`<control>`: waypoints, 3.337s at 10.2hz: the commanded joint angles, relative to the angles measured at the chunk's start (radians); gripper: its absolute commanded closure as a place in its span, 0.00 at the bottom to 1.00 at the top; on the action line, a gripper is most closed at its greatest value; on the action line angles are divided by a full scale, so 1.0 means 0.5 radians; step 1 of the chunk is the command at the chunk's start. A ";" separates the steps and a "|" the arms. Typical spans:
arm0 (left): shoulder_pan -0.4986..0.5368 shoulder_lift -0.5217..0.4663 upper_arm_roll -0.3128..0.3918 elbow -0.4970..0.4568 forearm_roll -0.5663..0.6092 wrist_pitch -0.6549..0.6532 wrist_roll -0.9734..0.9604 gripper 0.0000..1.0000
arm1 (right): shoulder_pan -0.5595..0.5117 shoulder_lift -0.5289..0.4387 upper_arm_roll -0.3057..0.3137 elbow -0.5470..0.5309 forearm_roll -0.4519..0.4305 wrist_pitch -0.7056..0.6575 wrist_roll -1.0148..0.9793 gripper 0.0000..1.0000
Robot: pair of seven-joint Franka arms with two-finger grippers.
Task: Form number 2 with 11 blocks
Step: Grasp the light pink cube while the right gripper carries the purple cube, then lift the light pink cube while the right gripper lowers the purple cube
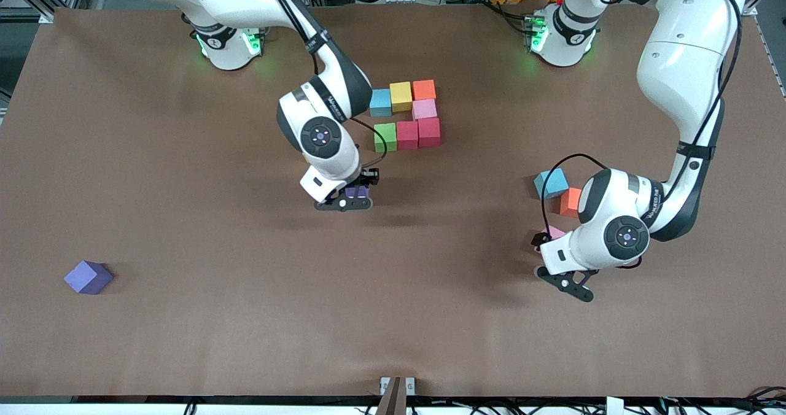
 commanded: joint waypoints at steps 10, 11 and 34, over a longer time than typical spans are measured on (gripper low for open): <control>0.109 -0.202 -0.020 -0.375 0.019 0.035 -0.050 0.00 | 0.289 0.209 -0.054 0.122 0.143 -0.005 0.127 0.42; 0.112 -0.198 -0.023 -0.372 0.010 0.054 -0.053 0.00 | 0.304 0.209 -0.051 0.092 0.143 -0.002 0.124 0.42; -0.115 -0.278 -0.023 -0.341 -0.122 0.103 -0.243 0.84 | 0.390 0.209 -0.029 -0.007 0.140 -0.017 0.124 0.00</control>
